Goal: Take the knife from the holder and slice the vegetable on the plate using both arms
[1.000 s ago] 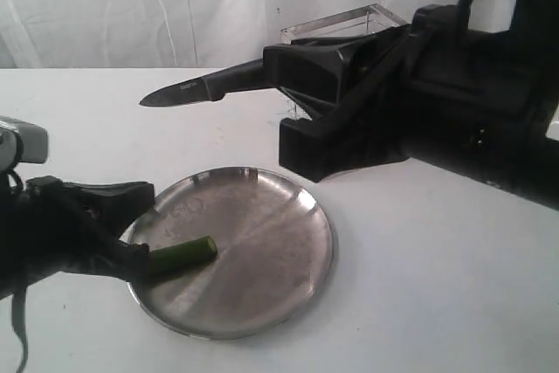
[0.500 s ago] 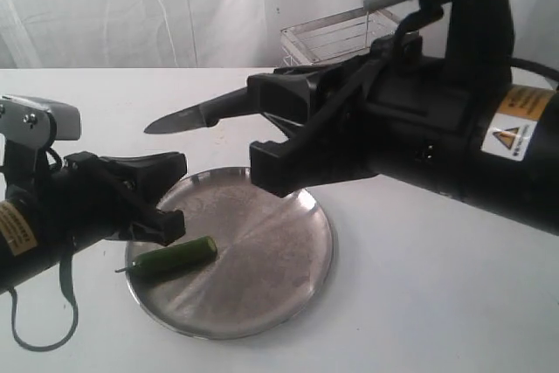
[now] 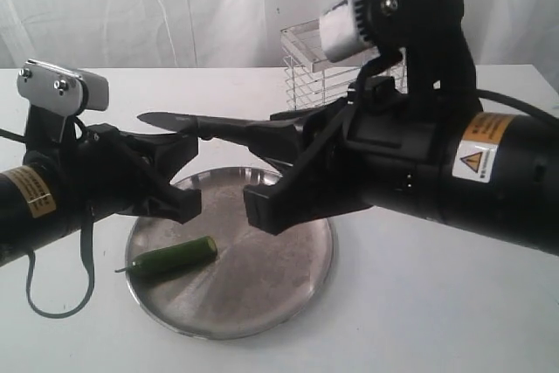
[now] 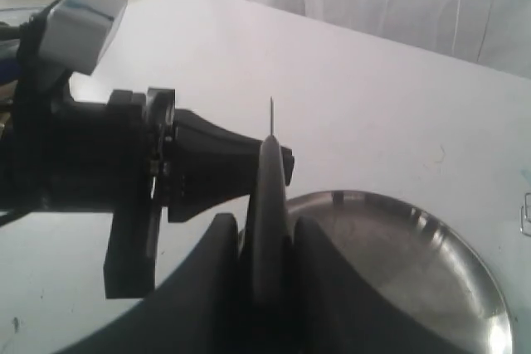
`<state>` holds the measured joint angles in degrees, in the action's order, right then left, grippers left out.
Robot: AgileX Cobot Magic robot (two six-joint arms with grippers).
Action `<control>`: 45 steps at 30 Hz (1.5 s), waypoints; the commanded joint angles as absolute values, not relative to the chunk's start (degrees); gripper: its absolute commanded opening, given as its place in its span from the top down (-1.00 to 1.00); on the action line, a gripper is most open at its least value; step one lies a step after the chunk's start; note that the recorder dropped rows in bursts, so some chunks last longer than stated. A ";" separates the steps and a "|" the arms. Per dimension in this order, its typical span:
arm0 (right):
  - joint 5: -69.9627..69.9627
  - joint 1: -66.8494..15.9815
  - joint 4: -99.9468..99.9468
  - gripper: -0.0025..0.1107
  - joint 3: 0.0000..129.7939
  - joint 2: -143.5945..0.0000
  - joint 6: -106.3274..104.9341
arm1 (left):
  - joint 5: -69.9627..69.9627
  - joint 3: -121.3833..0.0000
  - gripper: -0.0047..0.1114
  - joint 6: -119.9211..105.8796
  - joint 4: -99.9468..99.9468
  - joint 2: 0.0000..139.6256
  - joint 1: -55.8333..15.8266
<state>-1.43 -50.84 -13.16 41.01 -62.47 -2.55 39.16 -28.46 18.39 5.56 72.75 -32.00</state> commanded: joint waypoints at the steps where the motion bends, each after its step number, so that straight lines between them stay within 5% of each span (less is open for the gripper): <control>1: -8.03 -50.90 -13.01 0.65 41.55 -62.43 -2.84 | 37.69 -28.84 0.92 15.97 4.70 72.69 -32.08; 20: -17.52 -50.90 -13.23 0.65 41.55 -65.33 -4.31 | 37.20 -28.84 0.92 15.18 4.70 72.69 -32.08; 27: -13.37 -50.90 -13.23 0.96 41.55 -67.50 -2.88 | 34.07 -28.84 0.92 14.70 4.81 72.69 -32.08; 45: -17.77 -46.97 -7.40 0.96 39.89 -67.39 7.81 | 20.90 -28.73 0.92 4.82 4.81 66.91 -32.08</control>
